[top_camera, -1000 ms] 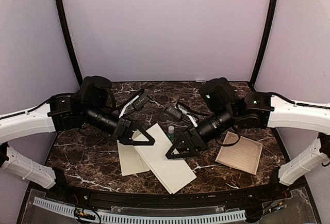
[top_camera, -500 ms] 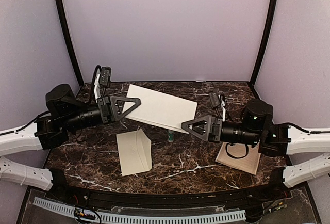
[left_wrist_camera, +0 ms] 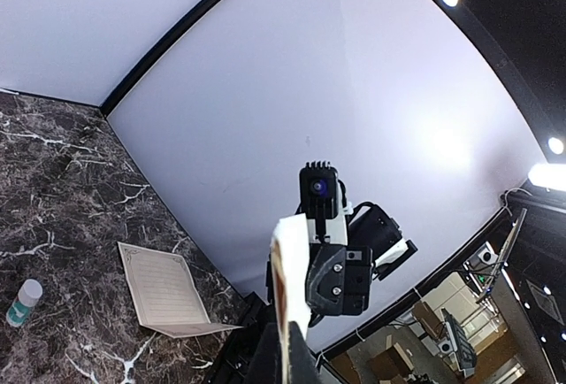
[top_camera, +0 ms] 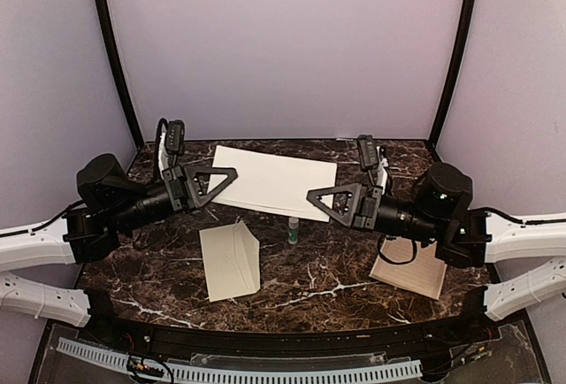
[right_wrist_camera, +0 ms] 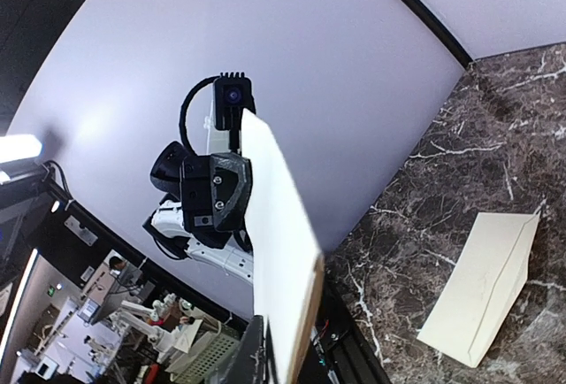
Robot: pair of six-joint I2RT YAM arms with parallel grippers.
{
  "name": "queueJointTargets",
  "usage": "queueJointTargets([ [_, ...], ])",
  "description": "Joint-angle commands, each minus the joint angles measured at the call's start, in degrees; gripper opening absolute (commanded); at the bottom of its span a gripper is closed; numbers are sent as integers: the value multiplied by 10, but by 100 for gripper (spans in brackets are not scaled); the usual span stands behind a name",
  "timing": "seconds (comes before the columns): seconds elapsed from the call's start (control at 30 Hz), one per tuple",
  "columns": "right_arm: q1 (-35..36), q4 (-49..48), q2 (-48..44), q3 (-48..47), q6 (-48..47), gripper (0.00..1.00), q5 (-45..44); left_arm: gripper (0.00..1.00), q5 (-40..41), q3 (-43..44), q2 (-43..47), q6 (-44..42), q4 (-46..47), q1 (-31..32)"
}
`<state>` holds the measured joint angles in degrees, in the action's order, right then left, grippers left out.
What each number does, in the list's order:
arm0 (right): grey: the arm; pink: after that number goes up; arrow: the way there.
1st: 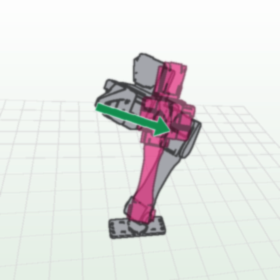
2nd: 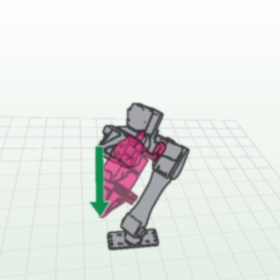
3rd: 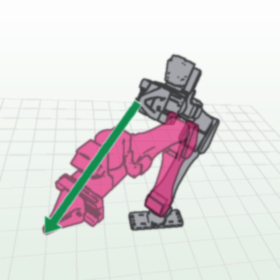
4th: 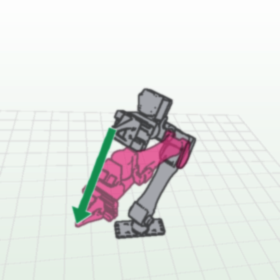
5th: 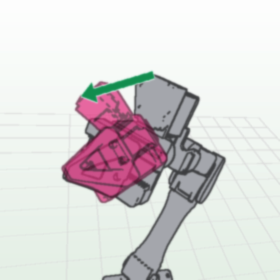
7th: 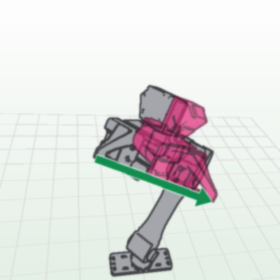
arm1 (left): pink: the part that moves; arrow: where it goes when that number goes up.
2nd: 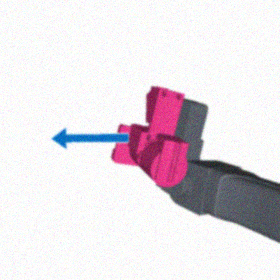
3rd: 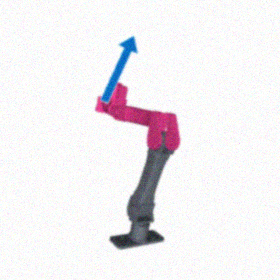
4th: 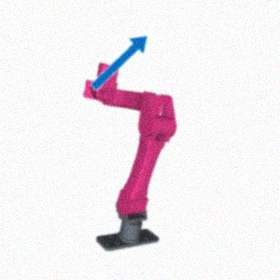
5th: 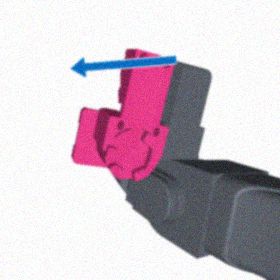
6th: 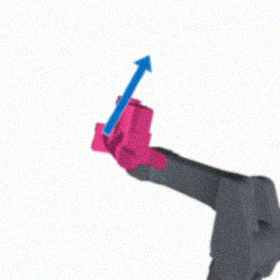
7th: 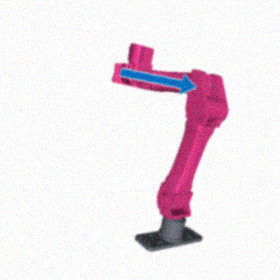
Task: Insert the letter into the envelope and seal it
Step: Adjust the letter.
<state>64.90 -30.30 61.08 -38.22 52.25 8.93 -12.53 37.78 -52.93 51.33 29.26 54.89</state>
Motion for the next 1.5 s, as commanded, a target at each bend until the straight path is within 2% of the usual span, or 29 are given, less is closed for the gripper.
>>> queueJointTargets([
  [0.0,3,-15,3,-26,-8,0,-6,11,-9,-3,8,6,7,1],
  [0.03,4,2,2,-31,-14,0,-8,19,-9,-1,9,0,-17,1],
  [0.07,3,26,-3,-38,-21,0,-10,36,-4,7,12,-5,-32,1],
  [0.13,-1,101,-10,-63,-43,0,-18,57,17,19,22,-32,-99,0],
  [0.2,-13,203,-12,-101,-70,0,-13,69,37,33,36,-66,-176,-5],
  [0.3,-37,353,-8,-156,-109,0,9,77,47,46,51,-96,-306,-34],
  [0.43,-63,460,2,-192,-155,0,67,82,0,62,74,-150,-391,-86],
  [0.53,-66,513,21,-213,-188,0,115,83,-3,115,59,-222,-453,-91],
  [0.6,-66,535,38,-228,-206,0,148,83,-32,152,32,-262,-493,-91],
  [0.67,-66,542,57,-241,-223,0,189,79,-98,179,0,-289,-515,-91],
  [0.77,-66,552,83,-262,-247,0,245,73,-161,202,-45,-310,-512,-65],
  [0.97,-61,578,127,-297,-286,0,300,73,-200,238,-124,-328,-510,13],
  [1.1,-57,592,143,-310,-302,0,323,72,-212,259,-160,-332,-505,39],
  [1.17,-54,595,147,-313,-306,0,329,69,-223,263,-170,-331,-497,43],
  [1.27,-52,602,149,-316,-312,0,331,54,-250,266,-185,-327,-481,44],
  [1.37,-51,609,147,-320,-315,0,331,49,-253,273,-197,-332,-487,48],
  [1.47,-51,616,151,-326,-318,0,338,38,-254,284,-209,-340,-497,50],
])
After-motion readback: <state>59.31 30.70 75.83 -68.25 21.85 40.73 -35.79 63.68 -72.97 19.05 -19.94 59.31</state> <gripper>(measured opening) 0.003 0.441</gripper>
